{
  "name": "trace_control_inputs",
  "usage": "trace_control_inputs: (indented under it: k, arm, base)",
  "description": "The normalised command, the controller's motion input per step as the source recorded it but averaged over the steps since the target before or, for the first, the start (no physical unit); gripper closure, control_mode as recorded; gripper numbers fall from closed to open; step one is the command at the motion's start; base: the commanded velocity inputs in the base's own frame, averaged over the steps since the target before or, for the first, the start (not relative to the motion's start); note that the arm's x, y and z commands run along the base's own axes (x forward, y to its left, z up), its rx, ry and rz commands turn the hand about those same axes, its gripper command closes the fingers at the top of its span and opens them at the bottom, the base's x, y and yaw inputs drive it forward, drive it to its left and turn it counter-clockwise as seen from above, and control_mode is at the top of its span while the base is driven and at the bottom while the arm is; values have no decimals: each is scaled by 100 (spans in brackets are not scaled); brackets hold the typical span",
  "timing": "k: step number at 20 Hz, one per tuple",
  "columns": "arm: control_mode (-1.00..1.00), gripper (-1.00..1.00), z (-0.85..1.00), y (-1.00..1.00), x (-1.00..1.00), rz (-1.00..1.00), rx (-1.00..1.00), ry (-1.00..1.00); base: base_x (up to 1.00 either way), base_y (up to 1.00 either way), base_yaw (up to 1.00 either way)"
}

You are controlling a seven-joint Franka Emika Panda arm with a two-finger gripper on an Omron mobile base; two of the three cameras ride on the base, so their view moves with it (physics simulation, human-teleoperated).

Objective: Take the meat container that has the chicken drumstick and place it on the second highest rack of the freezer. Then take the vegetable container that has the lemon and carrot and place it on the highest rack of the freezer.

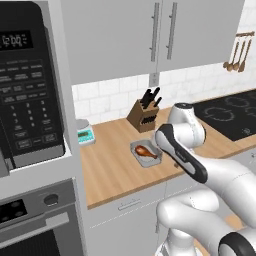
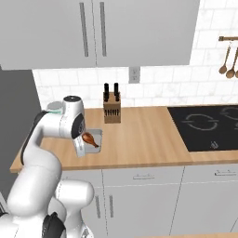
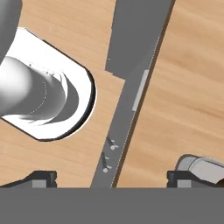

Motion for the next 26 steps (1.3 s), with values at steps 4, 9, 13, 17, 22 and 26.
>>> trace_control_inputs:
  k: [4, 9, 13, 17, 22, 26]
  arm:
    - [-100, -100, -22, 0, 14, 0, 0, 0]
    - [-100, -100, -13, 0, 42, 5, 0, 0]
    - [-100, -100, -10, 0, 53, 2, 0, 0]
    - [-100, -100, -17, 1, 46, 0, 0, 0]
    - [-100, -100, -33, 1, 31, 0, 0, 0]
    - [-100, -100, -42, 1, 25, 0, 0, 0]
  base:
    - [0, 0, 0]
    - [0, 0, 0]
    - [0, 0, 0]
    - [0, 0, 0]
    - [0, 0, 0]
    - [0, 0, 0]
